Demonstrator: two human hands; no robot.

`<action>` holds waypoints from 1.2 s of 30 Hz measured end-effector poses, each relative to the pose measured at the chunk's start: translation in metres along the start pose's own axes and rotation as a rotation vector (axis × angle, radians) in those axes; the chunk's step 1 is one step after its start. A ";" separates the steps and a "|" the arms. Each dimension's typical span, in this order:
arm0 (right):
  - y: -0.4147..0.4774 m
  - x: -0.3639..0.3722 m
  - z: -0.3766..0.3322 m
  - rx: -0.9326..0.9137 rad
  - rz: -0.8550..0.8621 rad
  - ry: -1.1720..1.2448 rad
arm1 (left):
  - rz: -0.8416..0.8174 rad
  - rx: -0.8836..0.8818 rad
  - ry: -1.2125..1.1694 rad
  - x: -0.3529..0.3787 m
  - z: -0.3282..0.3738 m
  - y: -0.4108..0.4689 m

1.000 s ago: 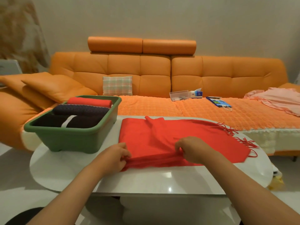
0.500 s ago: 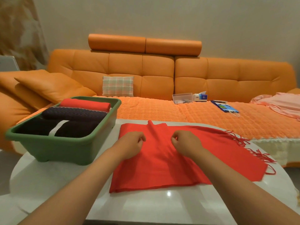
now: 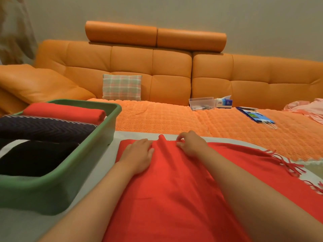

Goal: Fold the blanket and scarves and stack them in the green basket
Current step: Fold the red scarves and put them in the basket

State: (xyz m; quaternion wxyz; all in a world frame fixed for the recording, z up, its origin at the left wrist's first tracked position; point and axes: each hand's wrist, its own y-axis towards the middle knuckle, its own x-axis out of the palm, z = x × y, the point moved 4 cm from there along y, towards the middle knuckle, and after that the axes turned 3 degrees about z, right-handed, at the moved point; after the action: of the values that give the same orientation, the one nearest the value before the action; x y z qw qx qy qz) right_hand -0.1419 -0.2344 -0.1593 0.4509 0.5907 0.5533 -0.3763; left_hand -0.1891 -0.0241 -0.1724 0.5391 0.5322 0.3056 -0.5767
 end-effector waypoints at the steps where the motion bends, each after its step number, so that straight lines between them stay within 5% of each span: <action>1: 0.004 0.001 0.001 -0.002 0.026 0.023 | -0.012 -0.004 0.028 0.003 -0.002 0.000; 8: 0.008 -0.009 0.025 0.054 0.296 -0.030 | -0.191 -0.146 0.097 0.015 -0.015 -0.005; 12: 0.008 -0.009 0.025 0.052 0.297 -0.265 | -0.226 -0.227 0.178 0.010 -0.016 -0.008; 15: -0.003 -0.012 0.011 0.036 0.316 -0.191 | -0.174 -0.188 0.336 0.003 -0.004 -0.005; 19: -0.037 -0.012 -0.031 -0.206 0.238 -0.080 | -0.088 -0.034 0.263 -0.001 0.035 -0.006; 22: -0.074 0.009 -0.049 -0.337 0.019 -0.073 | -0.161 -0.006 0.169 0.014 0.046 -0.019; 26: -0.103 0.017 -0.020 -0.288 -0.214 -0.262 | -0.223 -0.077 0.144 0.018 0.031 -0.034; 32: -0.123 -0.019 0.045 0.021 -0.189 -0.670 | -0.177 -0.122 0.197 0.002 0.013 -0.056; 36: -0.143 -0.039 0.005 -0.140 0.001 -0.595 | 0.036 -0.003 0.294 -0.011 0.040 -0.071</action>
State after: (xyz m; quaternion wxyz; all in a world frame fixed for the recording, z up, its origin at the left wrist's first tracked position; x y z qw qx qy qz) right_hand -0.2874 -0.2541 -0.1409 0.6330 0.4225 0.4209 -0.4936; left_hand -0.2698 -0.0411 -0.1680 0.4996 0.6157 0.3723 -0.4824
